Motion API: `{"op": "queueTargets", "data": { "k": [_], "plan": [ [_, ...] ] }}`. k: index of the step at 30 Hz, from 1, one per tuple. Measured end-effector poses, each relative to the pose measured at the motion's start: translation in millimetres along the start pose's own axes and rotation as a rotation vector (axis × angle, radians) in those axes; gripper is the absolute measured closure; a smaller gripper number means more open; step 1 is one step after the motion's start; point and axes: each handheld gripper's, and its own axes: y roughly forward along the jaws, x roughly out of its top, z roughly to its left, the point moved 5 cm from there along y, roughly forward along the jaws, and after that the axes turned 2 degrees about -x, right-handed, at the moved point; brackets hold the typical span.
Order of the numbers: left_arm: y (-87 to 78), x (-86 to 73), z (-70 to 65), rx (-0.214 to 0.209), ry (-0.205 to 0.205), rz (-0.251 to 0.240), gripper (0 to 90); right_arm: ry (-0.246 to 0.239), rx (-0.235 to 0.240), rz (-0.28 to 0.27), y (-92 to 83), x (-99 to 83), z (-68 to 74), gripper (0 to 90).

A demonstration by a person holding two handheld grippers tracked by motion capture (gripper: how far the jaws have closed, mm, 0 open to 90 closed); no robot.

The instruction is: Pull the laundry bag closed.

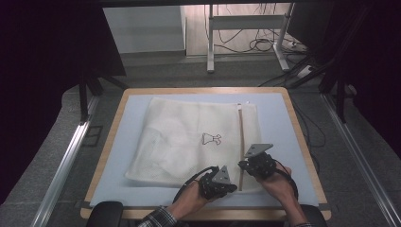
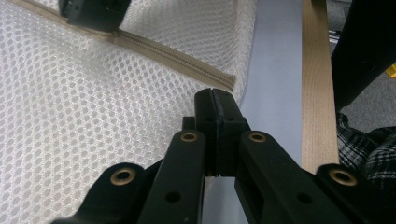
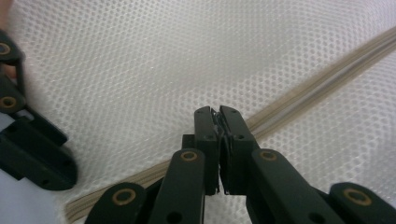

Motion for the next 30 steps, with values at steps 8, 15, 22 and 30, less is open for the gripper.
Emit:
{"op": "queueTargets", "data": {
  "k": [8, 15, 22, 30],
  "plan": [
    [0.2, -0.2, -0.4, 0.003, 0.001, -0.005, 90.0, -0.007, -0.024, 0.005, 3.5, 3.1, -10.7, 86.4],
    [0.3, -0.3, -0.4, 0.002, -0.002, -0.007, 90.0, -0.006, -0.032, 0.003, 4.7, 4.5, -18.1, 86.4],
    [0.3, -0.2, -0.9, 0.003, -0.003, -0.01, 90.0, -0.008, -0.049, 0.012, 6.7, 5.4, -23.8, 86.2],
    [-0.2, -0.7, 0.0, -0.001, 0.001, -0.003, 90.0, 0.005, -0.046, 0.01, 8.6, 6.3, -30.9, 85.9]
  ]
}}
